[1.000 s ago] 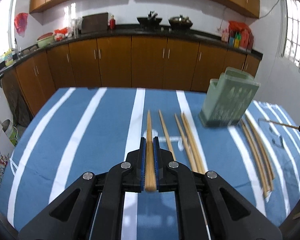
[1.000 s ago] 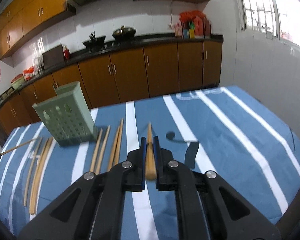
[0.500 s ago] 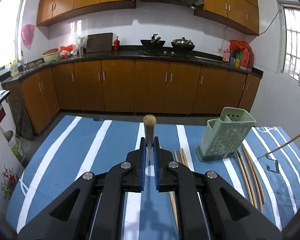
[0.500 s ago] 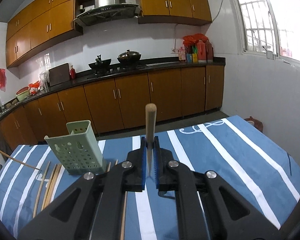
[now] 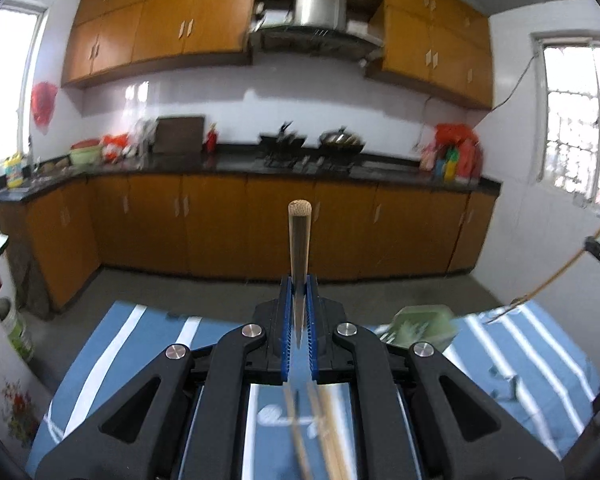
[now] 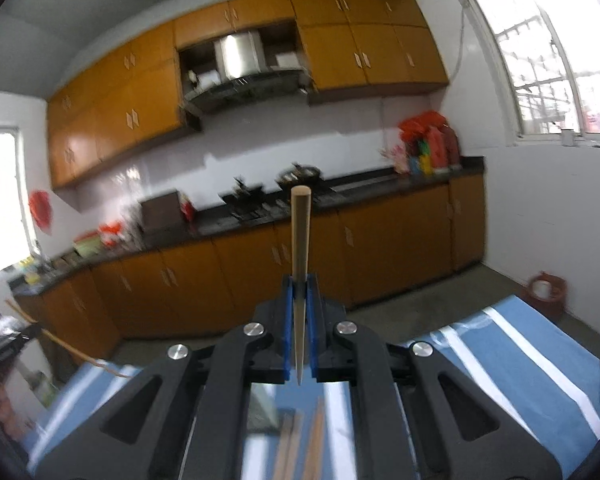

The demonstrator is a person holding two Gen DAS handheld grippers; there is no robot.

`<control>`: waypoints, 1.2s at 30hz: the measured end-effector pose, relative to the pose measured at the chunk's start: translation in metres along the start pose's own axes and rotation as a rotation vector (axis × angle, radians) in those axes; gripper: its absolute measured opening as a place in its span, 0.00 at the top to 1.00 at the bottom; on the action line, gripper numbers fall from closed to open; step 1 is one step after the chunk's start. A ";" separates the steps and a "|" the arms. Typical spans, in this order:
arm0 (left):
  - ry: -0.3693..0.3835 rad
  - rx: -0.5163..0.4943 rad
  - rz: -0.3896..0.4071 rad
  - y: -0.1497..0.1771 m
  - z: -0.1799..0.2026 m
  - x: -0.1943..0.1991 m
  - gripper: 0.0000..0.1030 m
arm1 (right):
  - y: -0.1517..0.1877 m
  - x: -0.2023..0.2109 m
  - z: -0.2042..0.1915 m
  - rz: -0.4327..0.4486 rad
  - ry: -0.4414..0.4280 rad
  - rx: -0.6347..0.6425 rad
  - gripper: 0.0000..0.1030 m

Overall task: Organize utensils
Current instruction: 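Lower the right tool's chopstick into the green holder while the left tool inserts its chopstick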

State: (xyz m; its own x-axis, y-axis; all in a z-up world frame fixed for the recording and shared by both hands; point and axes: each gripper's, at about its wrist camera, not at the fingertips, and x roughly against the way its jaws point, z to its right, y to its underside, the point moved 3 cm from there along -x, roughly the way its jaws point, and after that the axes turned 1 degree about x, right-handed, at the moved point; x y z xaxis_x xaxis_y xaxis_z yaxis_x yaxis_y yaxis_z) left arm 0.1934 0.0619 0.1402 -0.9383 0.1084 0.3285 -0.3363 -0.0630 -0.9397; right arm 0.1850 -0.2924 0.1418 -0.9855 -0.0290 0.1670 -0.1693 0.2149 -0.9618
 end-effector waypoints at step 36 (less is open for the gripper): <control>0.176 -0.002 -0.140 0.015 0.068 -0.075 0.55 | 0.040 -0.071 -0.045 -0.147 -0.101 0.046 0.66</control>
State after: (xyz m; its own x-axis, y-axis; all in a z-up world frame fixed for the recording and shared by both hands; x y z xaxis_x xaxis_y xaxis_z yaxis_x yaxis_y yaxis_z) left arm 0.2532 -0.0146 0.1075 -0.8537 0.2875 0.4342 -0.4619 -0.0330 -0.8863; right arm 0.2482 -0.2381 0.1011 -0.9456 -0.1557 0.2857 -0.3092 0.1562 -0.9381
